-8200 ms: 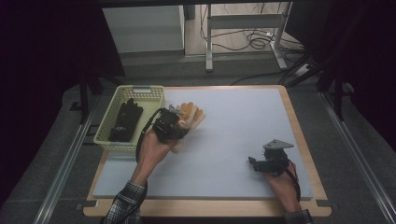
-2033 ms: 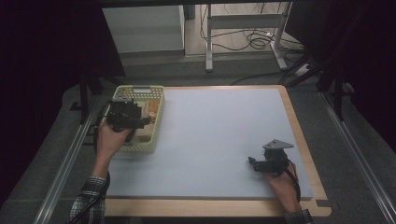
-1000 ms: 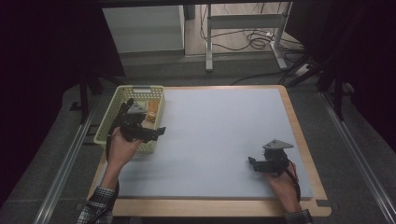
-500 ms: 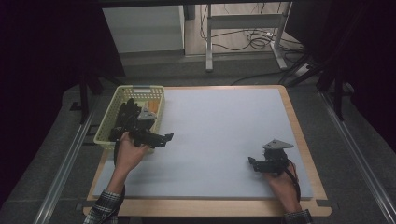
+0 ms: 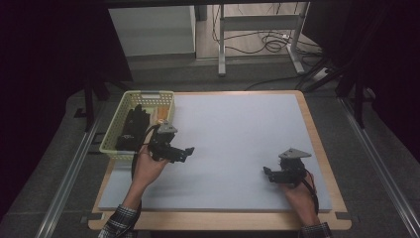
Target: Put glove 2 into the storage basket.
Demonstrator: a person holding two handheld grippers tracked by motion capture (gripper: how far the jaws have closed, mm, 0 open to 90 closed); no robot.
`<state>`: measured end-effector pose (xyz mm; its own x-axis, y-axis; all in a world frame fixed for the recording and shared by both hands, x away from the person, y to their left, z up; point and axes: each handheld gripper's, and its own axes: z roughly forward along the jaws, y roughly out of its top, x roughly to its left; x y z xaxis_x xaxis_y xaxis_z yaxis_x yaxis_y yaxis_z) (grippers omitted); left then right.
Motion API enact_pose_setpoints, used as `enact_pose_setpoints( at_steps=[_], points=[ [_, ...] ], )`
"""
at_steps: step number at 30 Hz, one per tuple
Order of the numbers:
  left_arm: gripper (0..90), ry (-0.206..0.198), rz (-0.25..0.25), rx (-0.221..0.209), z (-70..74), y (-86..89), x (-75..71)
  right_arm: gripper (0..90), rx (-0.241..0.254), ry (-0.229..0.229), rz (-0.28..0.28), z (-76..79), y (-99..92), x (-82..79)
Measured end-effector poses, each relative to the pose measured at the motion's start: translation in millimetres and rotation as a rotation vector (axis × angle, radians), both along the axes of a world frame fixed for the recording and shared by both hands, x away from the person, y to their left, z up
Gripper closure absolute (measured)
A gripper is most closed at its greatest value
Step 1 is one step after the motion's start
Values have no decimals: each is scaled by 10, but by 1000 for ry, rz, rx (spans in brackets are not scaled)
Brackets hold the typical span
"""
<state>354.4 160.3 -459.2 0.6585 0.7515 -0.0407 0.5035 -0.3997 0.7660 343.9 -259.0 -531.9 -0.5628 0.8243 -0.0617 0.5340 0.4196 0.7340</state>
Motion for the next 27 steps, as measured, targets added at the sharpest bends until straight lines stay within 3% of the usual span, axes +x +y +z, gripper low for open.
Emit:
enact_pose_setpoints(
  at_steps=[19,27],
  points=[
    [21,5,-63,-26,-232,-279,-78,179,0,1,1,0,1,0],
    [21,5,-92,-13,-338,-415,-118,179,1,1,1,0,1,-1]
  ],
)
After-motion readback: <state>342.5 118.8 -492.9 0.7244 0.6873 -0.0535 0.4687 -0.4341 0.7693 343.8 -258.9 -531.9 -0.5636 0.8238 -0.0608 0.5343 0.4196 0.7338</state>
